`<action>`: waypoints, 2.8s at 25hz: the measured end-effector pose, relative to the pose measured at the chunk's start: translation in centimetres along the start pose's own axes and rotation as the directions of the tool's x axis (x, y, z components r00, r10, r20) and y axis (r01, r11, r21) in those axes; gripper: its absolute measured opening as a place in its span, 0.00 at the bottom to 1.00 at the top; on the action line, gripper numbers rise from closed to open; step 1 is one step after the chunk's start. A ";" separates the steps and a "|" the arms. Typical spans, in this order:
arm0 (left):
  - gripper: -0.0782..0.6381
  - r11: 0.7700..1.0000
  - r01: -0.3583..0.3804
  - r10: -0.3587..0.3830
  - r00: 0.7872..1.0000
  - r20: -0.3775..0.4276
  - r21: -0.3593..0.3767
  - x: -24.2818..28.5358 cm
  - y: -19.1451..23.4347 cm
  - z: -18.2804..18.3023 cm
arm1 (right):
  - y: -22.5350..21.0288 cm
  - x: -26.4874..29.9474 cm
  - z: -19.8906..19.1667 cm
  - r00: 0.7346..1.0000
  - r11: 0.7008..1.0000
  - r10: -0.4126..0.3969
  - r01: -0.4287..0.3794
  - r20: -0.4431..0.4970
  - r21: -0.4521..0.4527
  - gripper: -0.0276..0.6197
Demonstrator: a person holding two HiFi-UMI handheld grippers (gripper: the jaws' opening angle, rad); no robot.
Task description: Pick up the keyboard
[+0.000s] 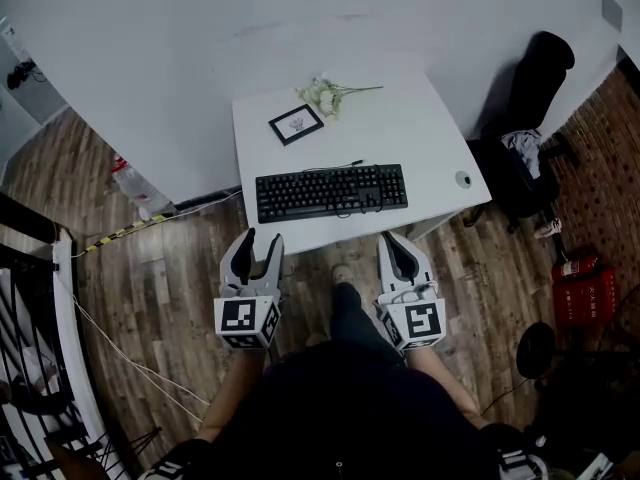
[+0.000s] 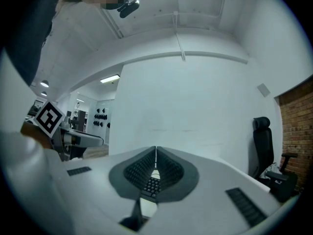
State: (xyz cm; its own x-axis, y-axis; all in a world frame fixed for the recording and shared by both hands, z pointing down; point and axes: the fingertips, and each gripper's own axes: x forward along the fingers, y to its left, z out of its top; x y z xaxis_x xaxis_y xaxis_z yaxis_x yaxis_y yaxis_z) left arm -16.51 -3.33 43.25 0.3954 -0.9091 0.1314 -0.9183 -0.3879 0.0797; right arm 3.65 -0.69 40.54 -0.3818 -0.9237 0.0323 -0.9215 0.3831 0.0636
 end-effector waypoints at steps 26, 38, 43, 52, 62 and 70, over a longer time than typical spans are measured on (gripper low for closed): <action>0.45 0.990 -0.134 0.111 0.928 -0.356 -0.040 15.7 9.7 -12.2 | -9.6 19.2 -6.5 0.943 0.947 0.303 -0.315 -0.140 -0.071 0.06; 0.56 0.985 -0.071 -0.043 0.785 -0.618 -0.159 17.5 11.1 -19.5 | -11.0 20.7 -9.3 0.950 0.979 0.193 -0.205 -0.245 -0.024 0.06; 0.58 0.983 -0.064 -0.071 0.731 -0.679 -0.172 17.3 11.6 -21.0 | -11.5 20.3 -9.6 0.956 0.991 0.126 -0.133 -0.264 -0.006 0.06; 0.61 0.971 -0.067 -0.123 0.682 -0.721 -0.229 17.5 11.5 -22.5 | -12.1 19.9 -9.5 0.971 0.997 0.079 -0.079 -0.225 0.006 0.06; 0.58 0.940 -0.116 -0.183 0.621 -0.762 -0.320 17.8 11.3 -22.8 | -12.6 19.4 -10.2 0.961 0.997 0.052 -0.063 -0.270 -0.032 0.06; 0.53 0.928 -0.159 -0.182 0.597 -0.782 -0.338 17.3 11.5 -22.3 | -13.3 19.3 -11.6 0.956 0.998 0.050 -0.058 -0.290 -0.020 0.06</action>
State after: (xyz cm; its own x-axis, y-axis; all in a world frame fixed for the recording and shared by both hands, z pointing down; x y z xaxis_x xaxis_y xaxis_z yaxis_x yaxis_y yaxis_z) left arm -19.73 -20.12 68.50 0.4199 -0.3529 0.8361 -0.9076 -0.1638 0.3867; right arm 9.36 -23.55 51.90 -0.3903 -0.8621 0.3231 -0.8961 0.4363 0.0816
